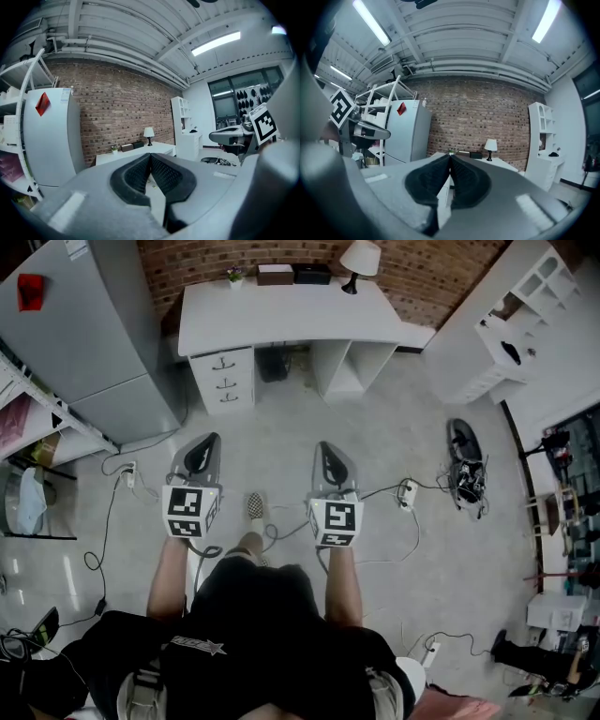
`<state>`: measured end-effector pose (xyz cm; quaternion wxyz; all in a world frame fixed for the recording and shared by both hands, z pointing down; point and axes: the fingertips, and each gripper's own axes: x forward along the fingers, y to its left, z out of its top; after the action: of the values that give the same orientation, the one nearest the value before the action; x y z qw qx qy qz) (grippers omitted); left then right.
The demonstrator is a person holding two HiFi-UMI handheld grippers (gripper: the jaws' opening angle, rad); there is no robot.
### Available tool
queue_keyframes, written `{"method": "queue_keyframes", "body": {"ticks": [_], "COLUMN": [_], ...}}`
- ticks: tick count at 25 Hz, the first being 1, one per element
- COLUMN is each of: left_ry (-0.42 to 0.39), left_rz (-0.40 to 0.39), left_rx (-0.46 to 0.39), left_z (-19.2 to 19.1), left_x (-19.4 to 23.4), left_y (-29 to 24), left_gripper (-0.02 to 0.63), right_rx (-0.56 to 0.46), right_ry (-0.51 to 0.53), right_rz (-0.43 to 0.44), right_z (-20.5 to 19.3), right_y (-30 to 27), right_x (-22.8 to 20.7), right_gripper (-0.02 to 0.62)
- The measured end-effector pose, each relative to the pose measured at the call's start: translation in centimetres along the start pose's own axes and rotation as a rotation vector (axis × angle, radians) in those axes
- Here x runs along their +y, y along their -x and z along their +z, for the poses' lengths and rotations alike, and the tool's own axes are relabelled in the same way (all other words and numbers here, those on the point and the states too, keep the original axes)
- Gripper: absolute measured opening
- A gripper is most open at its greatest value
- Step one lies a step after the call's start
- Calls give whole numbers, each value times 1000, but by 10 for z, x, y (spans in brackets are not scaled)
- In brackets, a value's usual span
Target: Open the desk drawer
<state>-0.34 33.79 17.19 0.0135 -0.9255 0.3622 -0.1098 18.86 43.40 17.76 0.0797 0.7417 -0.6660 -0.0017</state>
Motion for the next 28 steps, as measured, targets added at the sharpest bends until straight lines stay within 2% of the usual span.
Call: {"method": "queue_keyframes", "body": {"ticks": [8, 15, 23, 28], "left_ry": [17, 42, 71, 83], "left_rz": [-14, -3, 35, 82], "left_rx": [17, 47, 68, 75], "left_z": [9, 11, 4, -2], "left_x": [29, 74, 131, 166], "left_y": [-90, -166, -236, -256], "left_gripper": [11, 11, 11, 11], "right_rx": [20, 49, 70, 71], "right_ry": [8, 0, 14, 30], "right_rz": [-5, 20, 84, 134], "right_z": [4, 7, 8, 9], "right_y": [-84, -174, -277, -323], "right_x": [-31, -47, -44, -30], "right_gripper": [5, 5, 5, 5]}}
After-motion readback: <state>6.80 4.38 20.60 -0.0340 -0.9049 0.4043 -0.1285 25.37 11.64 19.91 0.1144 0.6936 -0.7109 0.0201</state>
